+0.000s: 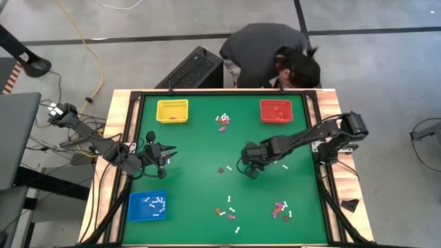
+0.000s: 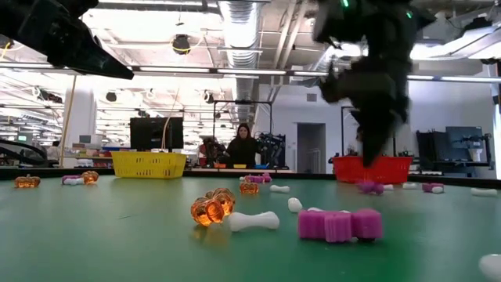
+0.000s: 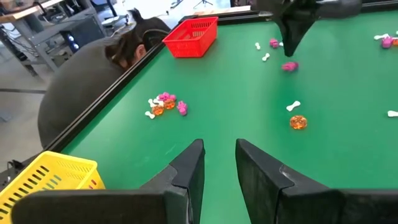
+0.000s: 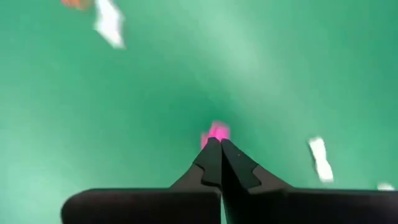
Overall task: Sort Halloween decoration
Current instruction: Put the pink skeleton toy into the yellow bin
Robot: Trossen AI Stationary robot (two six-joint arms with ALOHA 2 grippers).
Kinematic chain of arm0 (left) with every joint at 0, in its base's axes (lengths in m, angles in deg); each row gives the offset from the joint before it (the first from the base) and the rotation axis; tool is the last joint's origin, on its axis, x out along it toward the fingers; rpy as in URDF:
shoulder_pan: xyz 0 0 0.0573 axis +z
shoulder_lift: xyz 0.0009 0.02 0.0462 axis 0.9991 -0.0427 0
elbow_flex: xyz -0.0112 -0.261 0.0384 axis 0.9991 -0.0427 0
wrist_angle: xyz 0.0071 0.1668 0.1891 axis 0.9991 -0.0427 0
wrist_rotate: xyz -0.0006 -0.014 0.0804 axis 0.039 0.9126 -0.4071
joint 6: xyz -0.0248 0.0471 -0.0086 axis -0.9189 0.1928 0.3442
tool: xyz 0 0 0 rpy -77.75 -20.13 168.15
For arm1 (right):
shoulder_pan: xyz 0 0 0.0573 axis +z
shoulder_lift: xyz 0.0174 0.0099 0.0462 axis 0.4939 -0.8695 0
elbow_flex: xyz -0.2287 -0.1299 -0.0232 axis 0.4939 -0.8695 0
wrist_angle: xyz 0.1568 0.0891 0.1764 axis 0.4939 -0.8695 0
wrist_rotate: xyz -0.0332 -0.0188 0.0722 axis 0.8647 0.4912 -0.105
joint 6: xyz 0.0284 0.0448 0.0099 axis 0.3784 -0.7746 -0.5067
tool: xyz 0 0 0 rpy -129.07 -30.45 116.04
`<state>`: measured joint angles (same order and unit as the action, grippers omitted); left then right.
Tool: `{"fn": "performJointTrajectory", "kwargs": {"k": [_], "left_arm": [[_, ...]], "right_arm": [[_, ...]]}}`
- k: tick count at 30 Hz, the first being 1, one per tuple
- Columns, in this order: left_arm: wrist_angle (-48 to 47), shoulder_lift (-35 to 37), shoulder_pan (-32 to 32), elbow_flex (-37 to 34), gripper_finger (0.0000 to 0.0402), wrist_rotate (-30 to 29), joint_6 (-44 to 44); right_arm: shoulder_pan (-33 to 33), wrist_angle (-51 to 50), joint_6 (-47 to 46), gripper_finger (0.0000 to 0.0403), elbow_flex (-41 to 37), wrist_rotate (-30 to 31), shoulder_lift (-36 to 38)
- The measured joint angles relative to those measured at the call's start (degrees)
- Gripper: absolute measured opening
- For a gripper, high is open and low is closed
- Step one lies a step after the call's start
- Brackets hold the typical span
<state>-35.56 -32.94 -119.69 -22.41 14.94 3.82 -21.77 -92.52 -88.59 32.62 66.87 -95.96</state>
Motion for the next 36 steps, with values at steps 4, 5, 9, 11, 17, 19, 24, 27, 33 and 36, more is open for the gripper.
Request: {"fn": "performJointTrajectory", "kwargs": {"k": [4,5,9,11,17,19,24,27,33,36], "left_arm": [[1.07,0.0,0.02,0.0,0.0081,0.0,1.52],[1.57,-0.01,0.04,0.0,0.0081,0.01,1.88],[2.73,-0.02,0.04,0.0,0.0081,0.02,3.0],[2.65,0.0,0.04,0.0,0.0081,0.0,3.01],[2.59,-0.02,0.04,0.0,0.0081,0.02,4.28],[2.59,-0.02,0.04,0.0,0.0081,0.02,4.47],[2.57,0.0,0.04,0.0,0.0081,0.01,4.77],[2.76,0.0,0.28,0.0,0.0081,0.04,4.91],[2.97,0.0,1.65,0.0,0.0081,1.43,4.55],[2.96,-0.02,2.27,0.0,0.0081,2.17,4.19]], "right_arm": [[-0.96,10.71,6.94,0.0023,3.76,2.04,-0.11],[-1.32,12.92,8.63,0.0022,4.58,2.09,-0.38],[-2.09,13.66,10.92,0.0023,7.84,1.28,-1.82],[-1.89,11.26,10.83,0.0036,8.36,-0.19,-2.25],[1.47,1.78,6.07,0.0101,7.87,-1.63,-2.25],[2.55,-1.12,3.93,0.0123,7.86,-1.52,-2.25],[4.17,-3.84,0.3,0.0179,7.84,1.51,-4.7],[4.31,-2.99,-0.56,0.0206,7.9,1.41,-7.14],[4.0,-3.39,-1.62,0.0224,7.86,1.28,-13.2],[3.99,-4.09,-2.58,0.022,8.01,1.41,-14.15]]}}
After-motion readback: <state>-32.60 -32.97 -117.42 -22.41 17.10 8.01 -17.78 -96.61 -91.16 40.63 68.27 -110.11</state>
